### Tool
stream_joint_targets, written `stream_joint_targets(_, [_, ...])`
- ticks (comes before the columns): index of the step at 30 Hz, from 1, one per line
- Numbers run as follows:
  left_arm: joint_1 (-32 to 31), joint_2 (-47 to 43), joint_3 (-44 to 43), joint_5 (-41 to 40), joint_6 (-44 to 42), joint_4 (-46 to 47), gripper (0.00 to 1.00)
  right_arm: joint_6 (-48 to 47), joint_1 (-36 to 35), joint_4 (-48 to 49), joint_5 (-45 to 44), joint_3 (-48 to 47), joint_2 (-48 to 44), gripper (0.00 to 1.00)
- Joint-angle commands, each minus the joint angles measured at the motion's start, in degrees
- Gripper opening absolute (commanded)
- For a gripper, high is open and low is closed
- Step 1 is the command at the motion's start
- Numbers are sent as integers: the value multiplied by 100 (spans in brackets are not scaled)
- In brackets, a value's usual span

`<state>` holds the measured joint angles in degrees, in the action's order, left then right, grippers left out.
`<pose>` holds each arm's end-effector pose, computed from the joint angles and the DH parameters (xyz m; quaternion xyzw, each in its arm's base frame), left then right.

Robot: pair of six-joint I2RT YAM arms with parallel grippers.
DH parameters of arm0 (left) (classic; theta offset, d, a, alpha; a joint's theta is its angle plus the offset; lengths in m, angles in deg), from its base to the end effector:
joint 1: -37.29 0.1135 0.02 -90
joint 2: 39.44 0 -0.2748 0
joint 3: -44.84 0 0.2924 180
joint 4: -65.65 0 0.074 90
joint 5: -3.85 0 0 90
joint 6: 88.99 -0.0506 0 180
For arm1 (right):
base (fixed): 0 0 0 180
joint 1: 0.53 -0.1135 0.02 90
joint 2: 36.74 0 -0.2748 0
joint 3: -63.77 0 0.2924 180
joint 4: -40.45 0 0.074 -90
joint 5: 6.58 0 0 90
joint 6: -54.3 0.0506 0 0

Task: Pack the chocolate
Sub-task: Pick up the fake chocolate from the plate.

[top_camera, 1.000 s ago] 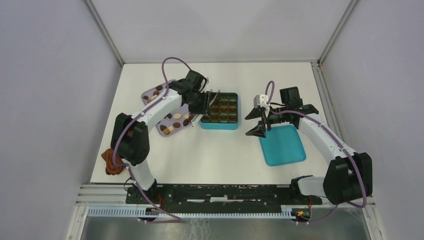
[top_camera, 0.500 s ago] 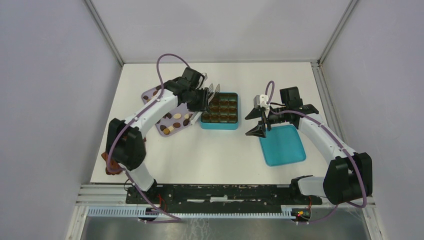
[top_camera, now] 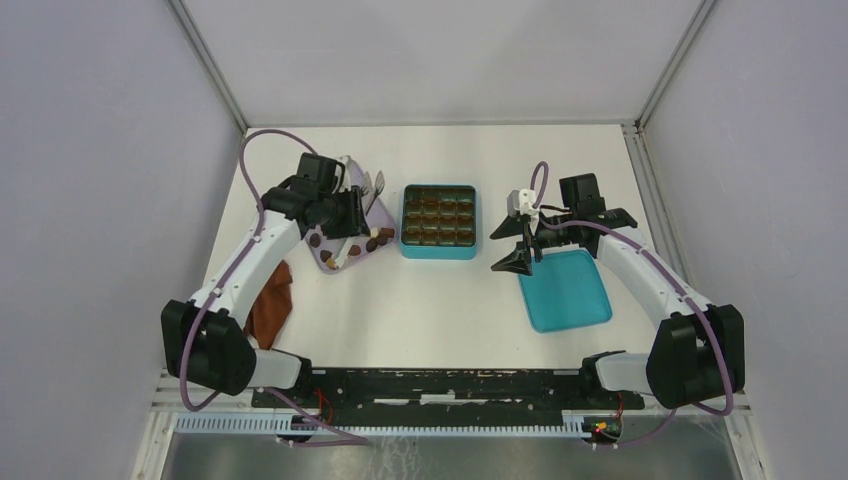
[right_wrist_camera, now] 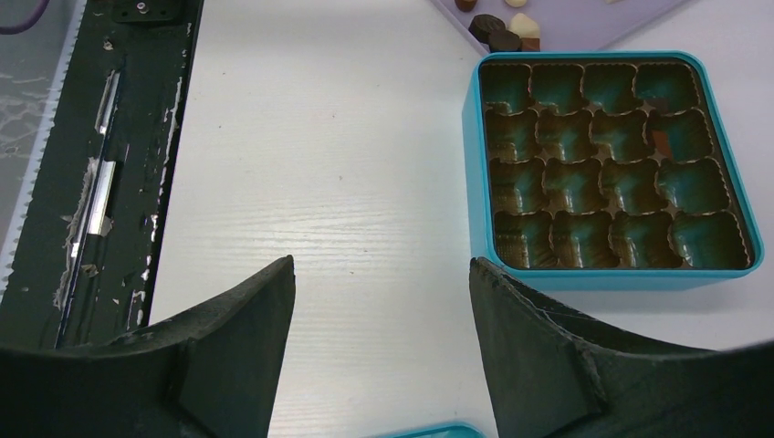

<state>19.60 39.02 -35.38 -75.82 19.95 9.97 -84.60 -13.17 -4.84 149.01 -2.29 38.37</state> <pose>0.3118 -0.1090 0.2917 0.0175 0.9472 -0.1782 0.2659 0.2763 0.1092 0.2560 -0.5519 0.6027 0.4099 0.4051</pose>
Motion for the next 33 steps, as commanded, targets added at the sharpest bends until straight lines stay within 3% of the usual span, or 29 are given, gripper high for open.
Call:
stream_joint_targets(1, [405,-225,238,-224,-499,-261,44,-14,-13,96,-54,-168,78,76])
stream_joint_targets(8, [887,107,433,-83,-669,-47,45,4,-20,124,-56,-151,106,76])
stream_joint_targets(14, [950,814,22,-118,-730,21,45,-4,-23,112,-60,-159,96,76])
stream_joint_targets(20, [951,1228,-397,-672,-782,-165,45,-12,-19,107,-54,-155,115,76])
stream_joint_targets(33, [944,1803,-1015,-541,-843,-327,47,-31,-24,86,-64,-167,122,77])
